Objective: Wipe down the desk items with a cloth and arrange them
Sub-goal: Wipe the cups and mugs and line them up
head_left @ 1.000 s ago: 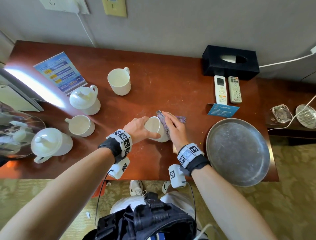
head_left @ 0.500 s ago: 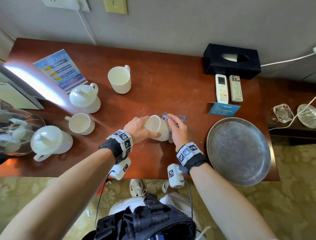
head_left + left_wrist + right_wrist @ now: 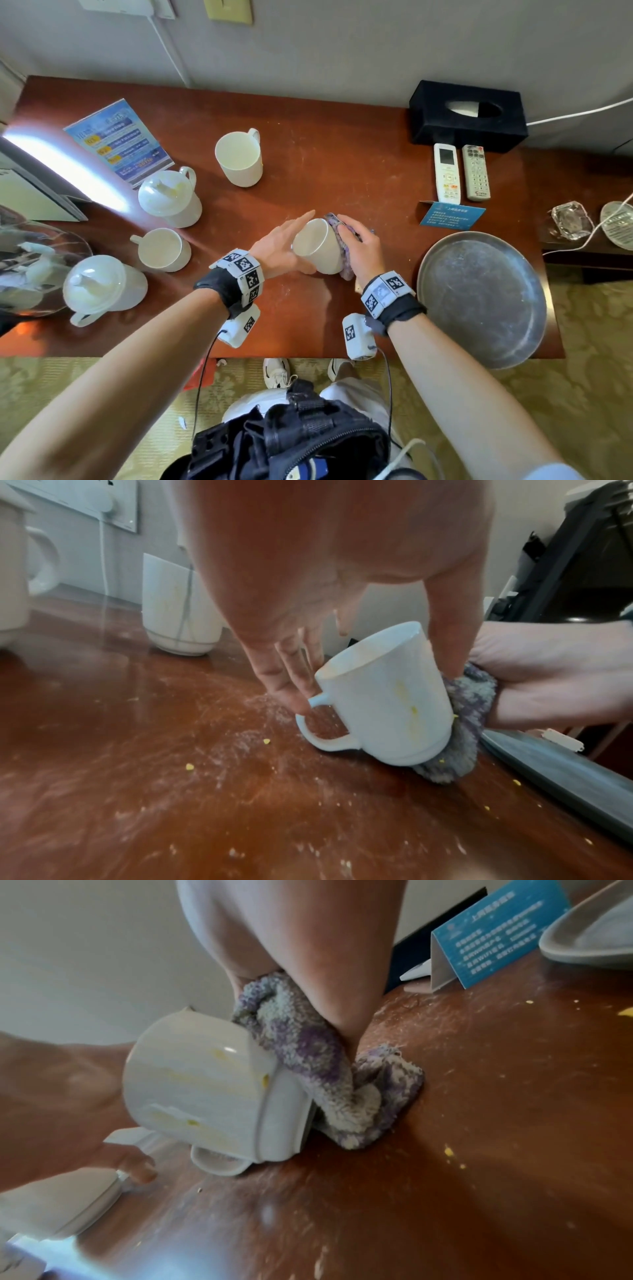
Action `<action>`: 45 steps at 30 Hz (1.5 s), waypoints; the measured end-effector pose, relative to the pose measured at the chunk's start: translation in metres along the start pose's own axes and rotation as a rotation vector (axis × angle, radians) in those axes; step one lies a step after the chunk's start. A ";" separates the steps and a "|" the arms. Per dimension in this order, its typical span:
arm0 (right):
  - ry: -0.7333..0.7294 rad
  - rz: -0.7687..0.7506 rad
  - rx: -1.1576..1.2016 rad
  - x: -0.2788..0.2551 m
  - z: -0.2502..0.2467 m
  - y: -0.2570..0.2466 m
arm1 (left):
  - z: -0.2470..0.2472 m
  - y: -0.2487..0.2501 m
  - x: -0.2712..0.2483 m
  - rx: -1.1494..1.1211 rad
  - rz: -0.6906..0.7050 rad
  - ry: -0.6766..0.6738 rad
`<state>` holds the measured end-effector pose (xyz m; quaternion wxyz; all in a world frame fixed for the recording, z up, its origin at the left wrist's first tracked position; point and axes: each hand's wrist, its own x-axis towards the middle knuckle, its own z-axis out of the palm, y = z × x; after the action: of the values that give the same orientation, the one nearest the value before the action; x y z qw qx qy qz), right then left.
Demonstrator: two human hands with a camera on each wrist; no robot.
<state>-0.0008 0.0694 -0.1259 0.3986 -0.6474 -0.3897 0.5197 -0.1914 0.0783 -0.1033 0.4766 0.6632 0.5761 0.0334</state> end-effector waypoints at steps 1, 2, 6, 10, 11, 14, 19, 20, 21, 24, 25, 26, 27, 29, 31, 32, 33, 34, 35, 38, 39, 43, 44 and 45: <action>-0.005 0.014 -0.008 0.002 -0.001 -0.002 | -0.002 0.001 0.002 0.019 0.017 -0.030; -0.012 0.022 -0.025 0.005 -0.002 -0.003 | -0.002 0.002 0.003 0.036 0.024 -0.050; -0.046 0.059 -0.083 0.015 0.000 -0.009 | -0.003 -0.001 0.004 0.017 0.009 -0.059; -0.025 0.019 -0.110 0.007 -0.001 -0.020 | -0.001 -0.004 0.005 -0.002 -0.044 -0.001; -0.020 -0.016 -0.132 0.002 0.000 -0.023 | 0.000 -0.004 0.007 -0.025 -0.071 0.013; -0.048 -0.149 -0.219 -0.016 0.008 -0.021 | 0.002 -0.005 0.008 -0.075 -0.119 0.026; -0.127 -0.248 -0.335 -0.025 0.009 -0.002 | 0.006 -0.011 0.006 -0.144 -0.151 0.014; -0.107 -0.189 -0.283 -0.019 0.009 0.000 | 0.006 -0.010 0.006 -0.163 -0.153 0.021; -0.066 -0.113 -0.191 -0.011 0.010 0.001 | 0.006 -0.008 0.007 -0.177 -0.159 0.030; 0.037 0.041 -0.047 0.014 0.006 -0.006 | 0.003 0.002 0.010 -0.177 -0.165 0.053; 0.038 0.047 -0.067 0.017 0.006 -0.008 | 0.002 0.004 0.012 -0.178 -0.166 0.055; 0.037 0.036 -0.091 0.015 0.006 -0.010 | 0.001 0.004 0.014 -0.177 -0.170 0.047; 0.029 0.006 -0.101 0.009 0.007 -0.011 | 0.001 0.003 0.015 -0.173 -0.172 0.036; -0.008 -0.075 -0.129 -0.008 0.011 -0.009 | 0.002 -0.003 0.015 -0.182 -0.184 0.027; -0.074 -0.127 -0.153 -0.022 0.013 -0.008 | 0.005 -0.010 0.014 -0.215 -0.193 0.031; -0.098 -0.147 -0.164 -0.024 0.013 -0.006 | 0.007 -0.012 0.013 -0.232 -0.189 0.034; -0.113 -0.167 -0.189 -0.025 0.012 -0.007 | 0.008 -0.014 0.013 -0.244 -0.189 0.034; -0.108 -0.168 -0.204 -0.022 0.011 -0.005 | 0.010 -0.014 0.012 -0.257 -0.193 0.031; -0.085 -0.155 -0.189 -0.017 0.010 -0.005 | 0.009 -0.013 0.011 -0.271 -0.195 0.029; 0.055 0.013 -0.032 0.006 0.010 -0.007 | 0.006 -0.006 0.013 -0.259 -0.186 0.036; 0.077 0.056 -0.010 0.013 0.010 -0.008 | 0.005 -0.003 0.012 -0.236 -0.185 0.040; 0.021 -0.017 -0.084 -0.004 0.011 -0.016 | 0.004 -0.003 0.013 -0.184 -0.194 0.018; -0.015 -0.047 -0.088 -0.013 0.010 -0.015 | 0.006 -0.006 0.013 -0.193 -0.194 0.017; -0.056 -0.081 -0.086 -0.021 0.009 -0.014 | 0.006 -0.007 0.013 -0.210 -0.196 0.022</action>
<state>-0.0145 0.0562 -0.1063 0.3801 -0.6326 -0.4486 0.5040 -0.1888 0.0841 -0.1176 0.5382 0.5497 0.6366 0.0541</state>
